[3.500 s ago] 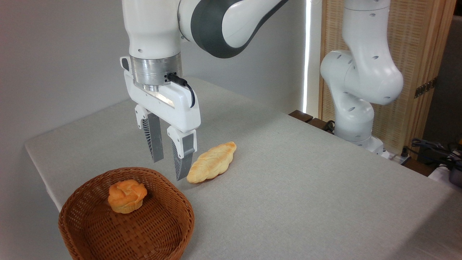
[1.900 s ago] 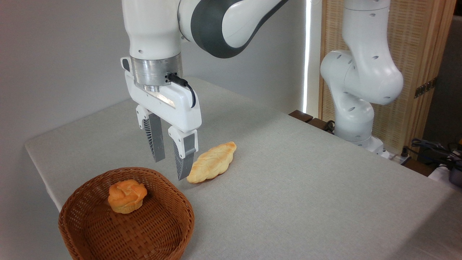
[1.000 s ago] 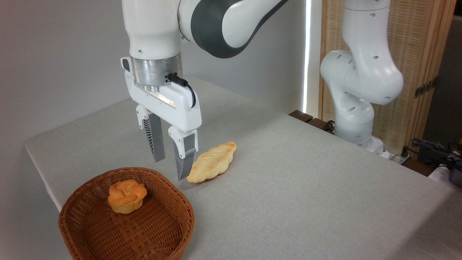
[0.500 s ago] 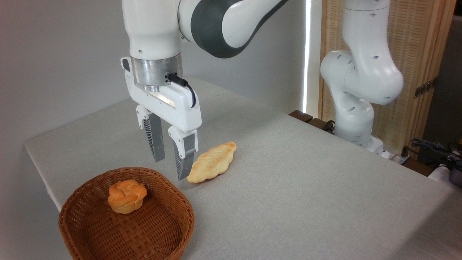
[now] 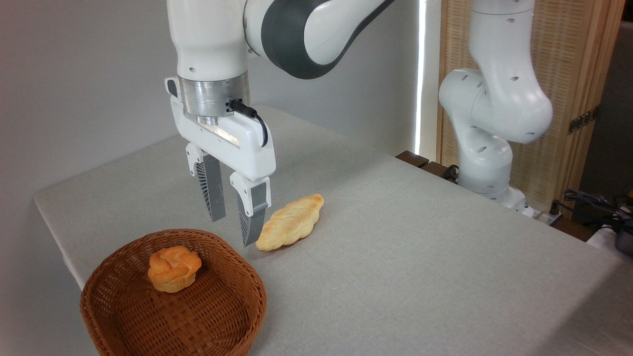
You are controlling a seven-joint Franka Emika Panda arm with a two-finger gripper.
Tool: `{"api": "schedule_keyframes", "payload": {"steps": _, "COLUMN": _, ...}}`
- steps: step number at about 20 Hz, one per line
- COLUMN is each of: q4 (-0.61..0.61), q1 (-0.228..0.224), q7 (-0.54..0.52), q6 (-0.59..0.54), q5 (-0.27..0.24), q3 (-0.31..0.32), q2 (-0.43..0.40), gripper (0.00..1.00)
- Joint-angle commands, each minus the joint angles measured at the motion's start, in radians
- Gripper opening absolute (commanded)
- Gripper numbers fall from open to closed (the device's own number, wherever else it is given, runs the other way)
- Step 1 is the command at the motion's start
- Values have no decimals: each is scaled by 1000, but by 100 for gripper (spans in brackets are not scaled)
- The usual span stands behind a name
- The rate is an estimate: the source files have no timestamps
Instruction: Put bread into the basket
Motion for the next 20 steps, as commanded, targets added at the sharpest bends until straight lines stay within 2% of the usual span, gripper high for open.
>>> {"api": "schedule_keyframes", "payload": {"steps": 1, "q4": 18, "q1": -2, "q7": -6, "q6": -28, "q5": -13, "q3": 5, "q2": 5, "gripper": 100}}
{"api": "schedule_keyframes", "payload": {"steps": 9, "q4": -31, "q1": -23, "q7": -32, "q6": -129, "q5": -16, "q3": -12, "q2": 11, "gripper": 100}}
{"api": "schedule_keyframes", "payload": {"steps": 13, "q4": -101, "q1": -56, "q7": -132, "q6": -132, "q5": -18, "q3": -21, "q2": -1, "gripper": 100}}
{"api": "schedule_keyframes", "payload": {"steps": 20, "q4": -169, "q1": -71, "q7": -141, "q6": -132, "q5": -18, "q3": -22, "q2": -1, "gripper": 100}}
